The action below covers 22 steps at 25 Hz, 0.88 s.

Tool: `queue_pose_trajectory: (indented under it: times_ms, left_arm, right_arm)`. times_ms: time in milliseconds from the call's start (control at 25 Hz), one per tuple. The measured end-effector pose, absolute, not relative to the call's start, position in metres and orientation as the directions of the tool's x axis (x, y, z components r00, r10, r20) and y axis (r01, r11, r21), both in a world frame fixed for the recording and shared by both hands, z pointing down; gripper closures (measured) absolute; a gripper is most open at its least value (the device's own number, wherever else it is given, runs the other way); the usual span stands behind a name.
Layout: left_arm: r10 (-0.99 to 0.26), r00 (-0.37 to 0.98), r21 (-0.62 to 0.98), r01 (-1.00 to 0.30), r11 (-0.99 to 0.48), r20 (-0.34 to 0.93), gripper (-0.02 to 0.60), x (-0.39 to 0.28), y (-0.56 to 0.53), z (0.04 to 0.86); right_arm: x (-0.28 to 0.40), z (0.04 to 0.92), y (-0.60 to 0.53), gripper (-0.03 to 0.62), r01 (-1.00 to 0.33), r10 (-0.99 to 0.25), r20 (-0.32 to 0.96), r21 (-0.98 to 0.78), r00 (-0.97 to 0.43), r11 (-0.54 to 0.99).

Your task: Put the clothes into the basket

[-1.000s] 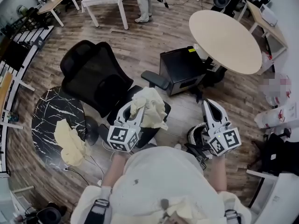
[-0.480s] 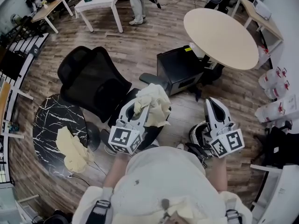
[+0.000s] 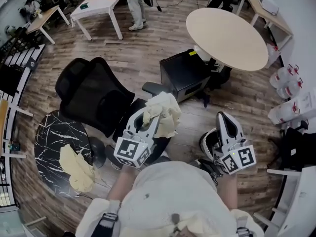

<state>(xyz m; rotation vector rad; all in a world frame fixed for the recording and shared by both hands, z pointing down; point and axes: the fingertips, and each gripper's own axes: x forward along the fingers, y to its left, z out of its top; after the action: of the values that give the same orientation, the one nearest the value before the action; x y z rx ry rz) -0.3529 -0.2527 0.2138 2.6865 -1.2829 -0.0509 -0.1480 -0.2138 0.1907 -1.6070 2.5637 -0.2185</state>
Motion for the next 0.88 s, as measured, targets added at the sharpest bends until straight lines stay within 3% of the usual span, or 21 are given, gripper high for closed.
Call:
queue_pose_trajectory:
  times_ms: [880]
  left_arm:
    - [-0.719,0.694,0.166,-0.713,-0.681,0.030,0.466,-0.195,-0.200,0.199]
  right_arm:
    - [0.010,0.192,-0.126,0.586,-0.931,-0.948,0.005,-0.188,-0.318,0.311]
